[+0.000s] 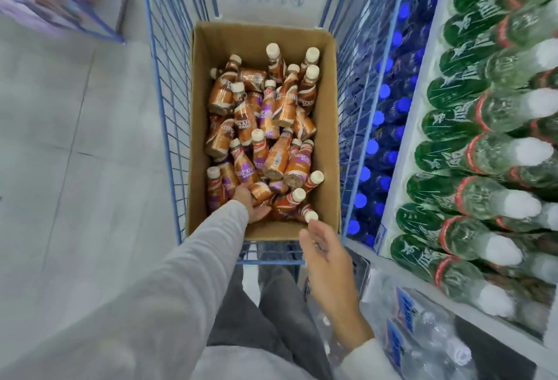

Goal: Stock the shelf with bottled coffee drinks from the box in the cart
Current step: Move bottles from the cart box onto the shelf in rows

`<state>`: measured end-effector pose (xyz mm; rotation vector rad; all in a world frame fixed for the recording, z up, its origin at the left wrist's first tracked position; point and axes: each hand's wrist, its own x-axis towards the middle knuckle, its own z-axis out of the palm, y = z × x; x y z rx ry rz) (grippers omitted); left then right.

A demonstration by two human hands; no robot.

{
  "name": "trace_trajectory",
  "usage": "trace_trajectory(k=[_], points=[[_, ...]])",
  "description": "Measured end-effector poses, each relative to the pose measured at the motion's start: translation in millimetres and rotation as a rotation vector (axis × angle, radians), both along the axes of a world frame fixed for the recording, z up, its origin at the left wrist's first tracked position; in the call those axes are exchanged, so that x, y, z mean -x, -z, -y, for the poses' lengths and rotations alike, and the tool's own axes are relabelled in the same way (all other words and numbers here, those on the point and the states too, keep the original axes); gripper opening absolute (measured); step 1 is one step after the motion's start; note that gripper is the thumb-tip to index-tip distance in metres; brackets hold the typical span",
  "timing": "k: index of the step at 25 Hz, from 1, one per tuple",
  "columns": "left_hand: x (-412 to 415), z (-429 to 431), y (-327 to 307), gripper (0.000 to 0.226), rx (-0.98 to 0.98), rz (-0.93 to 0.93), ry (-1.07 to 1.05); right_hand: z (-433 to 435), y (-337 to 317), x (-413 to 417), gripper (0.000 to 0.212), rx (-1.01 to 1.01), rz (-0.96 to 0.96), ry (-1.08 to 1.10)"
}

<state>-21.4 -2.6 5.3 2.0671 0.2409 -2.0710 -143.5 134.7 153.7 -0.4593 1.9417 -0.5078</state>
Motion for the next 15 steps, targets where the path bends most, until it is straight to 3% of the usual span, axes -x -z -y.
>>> trace_trajectory(k=[4,8,10,13,15], points=[[4,0,23,0.051,0.128,-0.01,0.246,7,6,2,0.037,-0.014,0.016,-0.041],[4,-7,23,0.083,0.215,0.27,0.972,9,6,6,0.038,-0.034,0.03,-0.096],[5,-10,17,0.075,0.221,0.308,0.802,14,1,9,0.038,-0.015,0.023,-0.115],[1,-10,-18,0.062,0.037,0.113,0.068,27,-2,8,0.036,0.011,0.031,-0.102],[-12,-19,-37,0.059,0.031,0.047,-0.099,42,1,4,0.034,0.014,0.052,-0.114]])
